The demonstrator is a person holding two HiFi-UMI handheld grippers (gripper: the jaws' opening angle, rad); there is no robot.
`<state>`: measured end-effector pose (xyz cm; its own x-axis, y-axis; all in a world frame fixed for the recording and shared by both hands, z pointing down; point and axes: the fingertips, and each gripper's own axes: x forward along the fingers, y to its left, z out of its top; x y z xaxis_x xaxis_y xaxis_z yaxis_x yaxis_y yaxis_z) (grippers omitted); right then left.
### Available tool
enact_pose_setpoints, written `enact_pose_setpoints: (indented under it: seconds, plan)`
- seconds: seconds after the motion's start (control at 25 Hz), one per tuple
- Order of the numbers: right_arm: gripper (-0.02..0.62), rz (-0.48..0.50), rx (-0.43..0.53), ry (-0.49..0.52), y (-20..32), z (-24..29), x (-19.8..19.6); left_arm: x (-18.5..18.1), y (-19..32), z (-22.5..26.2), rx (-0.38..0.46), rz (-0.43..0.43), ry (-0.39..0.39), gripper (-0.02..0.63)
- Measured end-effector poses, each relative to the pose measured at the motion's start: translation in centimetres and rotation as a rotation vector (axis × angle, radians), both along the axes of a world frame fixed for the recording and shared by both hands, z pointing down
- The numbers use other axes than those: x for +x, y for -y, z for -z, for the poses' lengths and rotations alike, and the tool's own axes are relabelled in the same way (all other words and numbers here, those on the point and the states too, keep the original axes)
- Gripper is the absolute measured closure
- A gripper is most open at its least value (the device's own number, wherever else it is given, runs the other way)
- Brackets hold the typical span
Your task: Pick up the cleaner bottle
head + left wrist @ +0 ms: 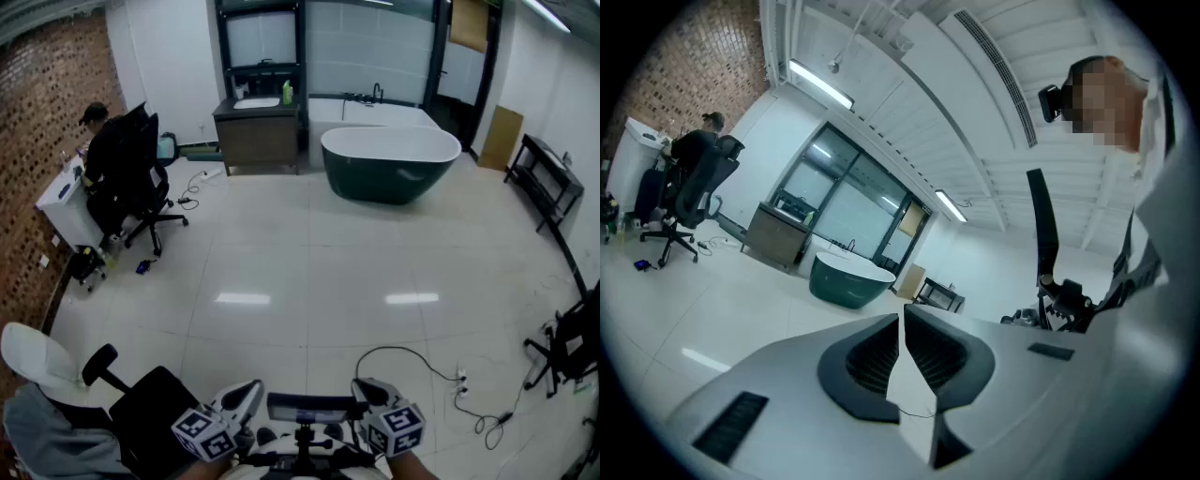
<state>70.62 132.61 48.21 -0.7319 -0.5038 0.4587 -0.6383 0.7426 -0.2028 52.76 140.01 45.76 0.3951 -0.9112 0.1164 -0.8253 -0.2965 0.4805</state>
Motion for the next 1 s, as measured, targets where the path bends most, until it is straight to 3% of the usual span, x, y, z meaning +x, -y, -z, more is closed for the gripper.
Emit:
enact_pose_setpoints:
  seconds: [0.84, 1.0]
  plan:
    - [0.589, 0.008, -0.084, 0.07, 0.0, -0.9, -0.9, -1.0, 0.1, 0.6, -0.006, 0.049, 0.009, 0.597]
    - [0.526, 0.023, -0.098, 0.087, -0.2, -0.9, -1.5, -1.3, 0.2, 0.6, -0.002, 0.05, 0.004, 0.597]
